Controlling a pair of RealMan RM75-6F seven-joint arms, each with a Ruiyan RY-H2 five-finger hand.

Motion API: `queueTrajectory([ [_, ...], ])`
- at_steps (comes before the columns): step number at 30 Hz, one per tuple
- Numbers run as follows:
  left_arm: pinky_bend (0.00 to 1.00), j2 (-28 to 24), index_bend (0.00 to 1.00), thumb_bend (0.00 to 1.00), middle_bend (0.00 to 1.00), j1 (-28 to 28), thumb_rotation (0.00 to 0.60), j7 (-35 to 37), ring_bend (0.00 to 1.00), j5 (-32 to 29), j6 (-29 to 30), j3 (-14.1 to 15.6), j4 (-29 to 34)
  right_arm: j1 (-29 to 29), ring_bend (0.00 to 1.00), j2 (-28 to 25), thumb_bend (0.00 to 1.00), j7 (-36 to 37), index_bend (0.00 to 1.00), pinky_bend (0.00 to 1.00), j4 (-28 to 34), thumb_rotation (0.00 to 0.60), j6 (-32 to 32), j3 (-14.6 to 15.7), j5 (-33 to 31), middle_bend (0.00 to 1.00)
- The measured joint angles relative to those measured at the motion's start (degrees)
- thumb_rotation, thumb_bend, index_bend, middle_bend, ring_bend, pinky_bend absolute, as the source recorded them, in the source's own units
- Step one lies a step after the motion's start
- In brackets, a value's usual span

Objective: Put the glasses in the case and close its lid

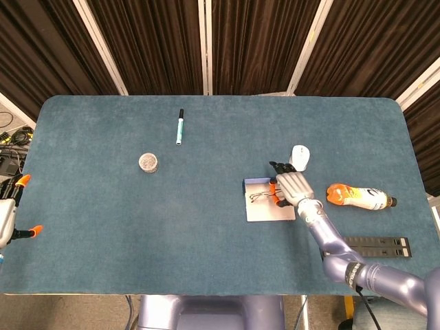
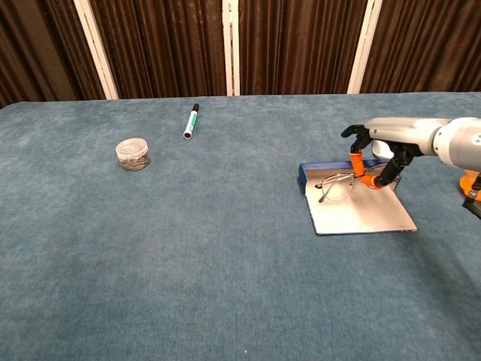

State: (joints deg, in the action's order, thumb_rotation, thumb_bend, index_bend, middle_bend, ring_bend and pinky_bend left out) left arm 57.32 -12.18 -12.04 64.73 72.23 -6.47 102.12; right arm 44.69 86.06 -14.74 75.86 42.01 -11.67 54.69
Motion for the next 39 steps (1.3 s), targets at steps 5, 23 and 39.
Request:
queueTrajectory([
  [5, 0.00, 0.16, 0.00, 0.00, 0.00, -0.24, 0.600, -0.38, 0.00, -0.79, -0.25, -0.04, -0.16, 0.93, 0.00, 1.41, 0.41, -0.07, 0.62, 0.00, -2.60, 0.600, -0.31, -0.16, -1.40, 0.01],
  [23, 0.00, 0.48, 0.00, 0.00, 0.00, -1.17, 0.600, -0.82, 0.00, -2.76, -1.78, 0.05, -1.05, 2.44, 0.00, 0.86, 0.08, -3.89, 0.00, 0.00, 0.07, 0.600, 2.54, -0.14, -4.95, 0.00],
  [39, 0.00, 0.54, 0.00, 0.00, 0.00, -1.50, 0.600, -0.52, 0.00, -3.38, -2.18, 0.07, -1.43, 3.17, 0.00, 4.23, 0.06, -6.11, 0.00, 0.00, -3.63, 0.600, 3.84, 2.35, -1.80, 0.00],
])
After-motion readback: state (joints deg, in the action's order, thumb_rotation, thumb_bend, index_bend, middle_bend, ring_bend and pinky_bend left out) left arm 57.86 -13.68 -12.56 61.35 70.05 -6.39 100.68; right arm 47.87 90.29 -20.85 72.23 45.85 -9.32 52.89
